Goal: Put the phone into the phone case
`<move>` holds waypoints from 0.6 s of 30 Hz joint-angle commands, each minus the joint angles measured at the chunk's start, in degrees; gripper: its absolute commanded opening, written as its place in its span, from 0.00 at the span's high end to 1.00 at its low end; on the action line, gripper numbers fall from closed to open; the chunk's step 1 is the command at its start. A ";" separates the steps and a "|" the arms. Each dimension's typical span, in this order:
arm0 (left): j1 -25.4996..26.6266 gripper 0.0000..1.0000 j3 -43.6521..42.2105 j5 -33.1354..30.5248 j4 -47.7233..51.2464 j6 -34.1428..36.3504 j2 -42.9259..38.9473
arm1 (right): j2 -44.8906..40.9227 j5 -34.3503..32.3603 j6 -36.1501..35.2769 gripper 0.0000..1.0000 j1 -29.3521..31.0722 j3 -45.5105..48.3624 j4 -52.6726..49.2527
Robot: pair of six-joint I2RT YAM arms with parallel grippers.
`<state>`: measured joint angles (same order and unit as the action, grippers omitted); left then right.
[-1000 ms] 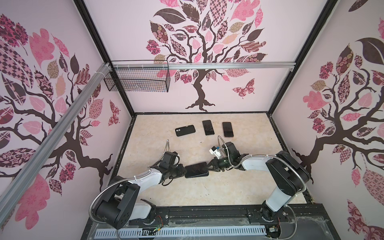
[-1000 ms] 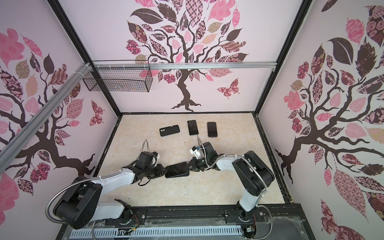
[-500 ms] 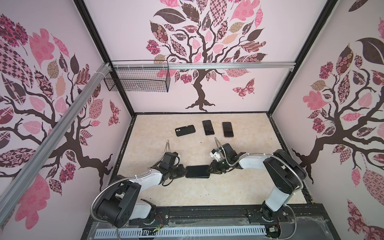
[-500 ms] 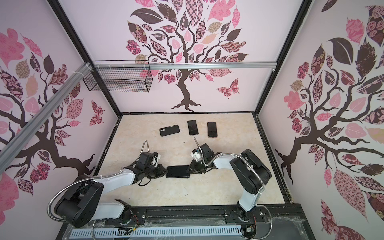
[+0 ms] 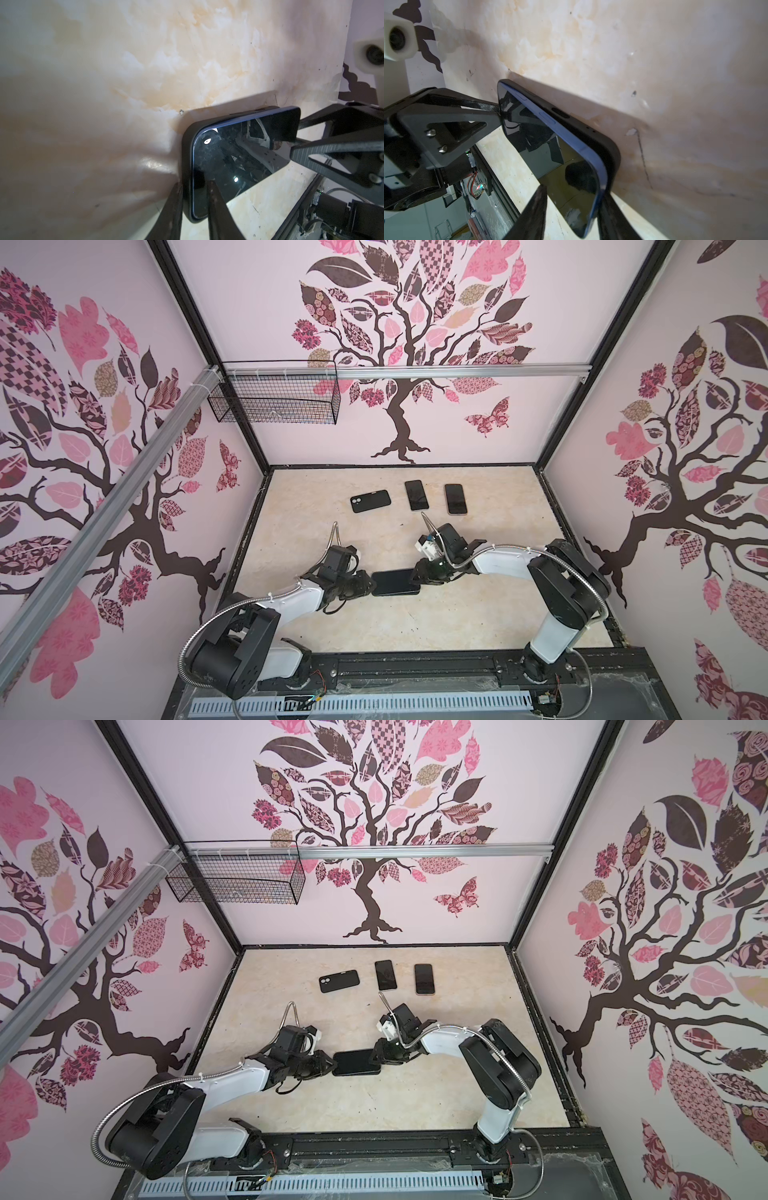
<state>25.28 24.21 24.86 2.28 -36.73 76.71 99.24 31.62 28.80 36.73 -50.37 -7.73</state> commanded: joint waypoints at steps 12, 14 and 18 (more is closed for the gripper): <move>0.30 0.73 -2.02 2.43 -2.64 -2.10 -1.49 | -3.33 -15.75 -7.71 0.46 1.58 -5.18 -14.67; 0.30 0.72 -1.90 2.47 -2.40 -2.05 -1.65 | -4.07 -16.07 -7.87 0.45 1.71 -5.02 -14.90; 0.30 0.72 -1.54 3.14 -2.53 -2.06 -1.83 | -5.47 -17.01 -8.45 0.46 2.24 -5.11 -15.38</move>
<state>25.43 23.44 27.40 0.89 -39.03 75.72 96.77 17.39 22.13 38.48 -54.35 -20.14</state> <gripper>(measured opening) 0.283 0.538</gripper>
